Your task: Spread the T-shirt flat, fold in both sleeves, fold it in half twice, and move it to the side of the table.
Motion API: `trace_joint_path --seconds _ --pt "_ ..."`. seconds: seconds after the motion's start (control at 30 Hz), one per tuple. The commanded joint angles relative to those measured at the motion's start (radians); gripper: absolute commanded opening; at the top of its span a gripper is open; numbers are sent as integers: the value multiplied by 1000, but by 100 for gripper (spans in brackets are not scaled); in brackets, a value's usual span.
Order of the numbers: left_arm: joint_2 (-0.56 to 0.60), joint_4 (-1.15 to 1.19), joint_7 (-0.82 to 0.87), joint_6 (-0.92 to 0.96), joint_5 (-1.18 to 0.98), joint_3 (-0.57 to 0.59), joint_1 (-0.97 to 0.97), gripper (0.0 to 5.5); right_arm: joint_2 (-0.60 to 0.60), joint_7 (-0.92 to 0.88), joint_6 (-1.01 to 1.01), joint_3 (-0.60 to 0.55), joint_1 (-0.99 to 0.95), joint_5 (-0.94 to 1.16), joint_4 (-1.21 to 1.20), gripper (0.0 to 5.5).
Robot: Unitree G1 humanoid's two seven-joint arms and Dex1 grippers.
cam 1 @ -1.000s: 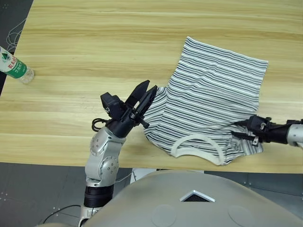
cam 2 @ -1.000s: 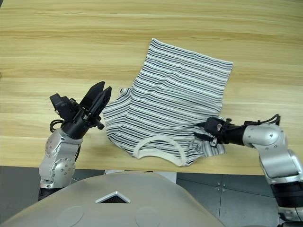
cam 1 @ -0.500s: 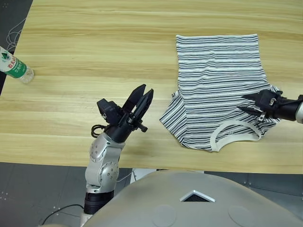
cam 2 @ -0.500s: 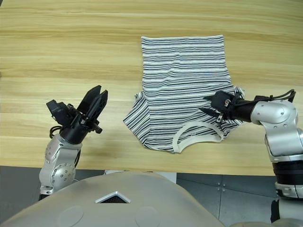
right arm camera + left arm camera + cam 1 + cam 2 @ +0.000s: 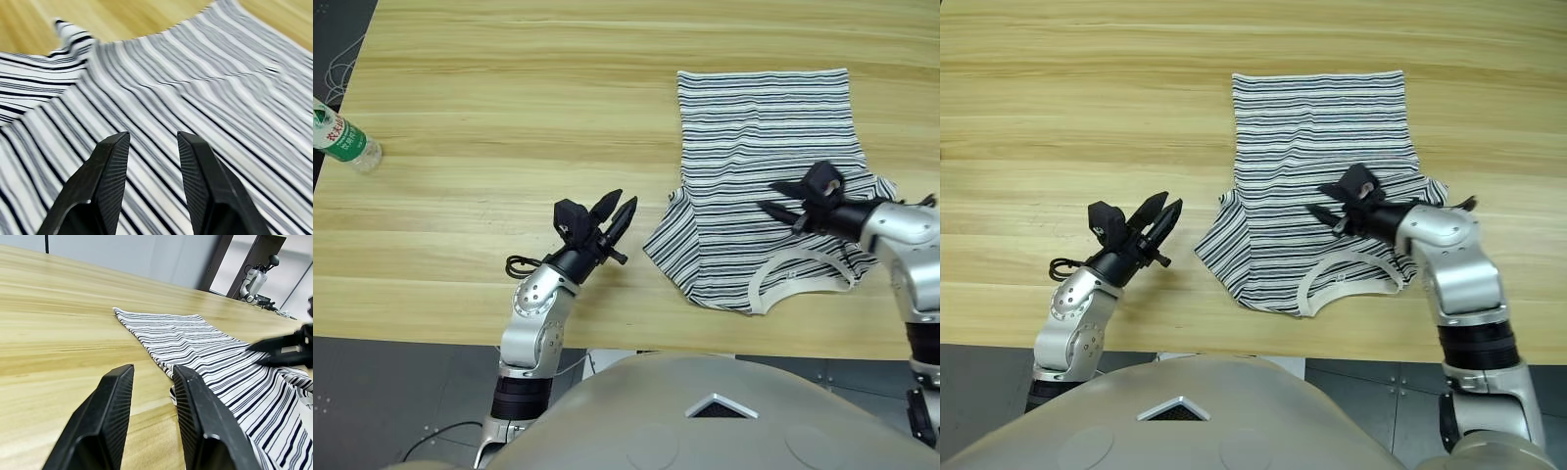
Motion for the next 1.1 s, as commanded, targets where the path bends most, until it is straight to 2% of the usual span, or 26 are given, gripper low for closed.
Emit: trace_joint_path --seconds 0.03,0.37,0.63,0.7,0.9,1.1 --pt "-16 -24 15 2 -36 29 -7 150 61 -50 78 107 -29 -54 -4 178" --pt "-48 -38 39 -2 -56 44 -11 150 142 -129 81 316 -108 -244 164 178" --pt "-65 -31 40 3 -58 39 -40 150 255 -132 -69 516 -142 -373 341 178" --pt "-61 -27 36 7 -58 40 -43 150 274 -136 -88 532 -144 -390 366 178" --pt "-55 35 85 43 -8 49 -33 150 294 -213 -130 442 -146 -385 404 178" --pt "-21 -12 129 147 -50 123 15 150 291 -256 -122 167 -64 -224 159 178"
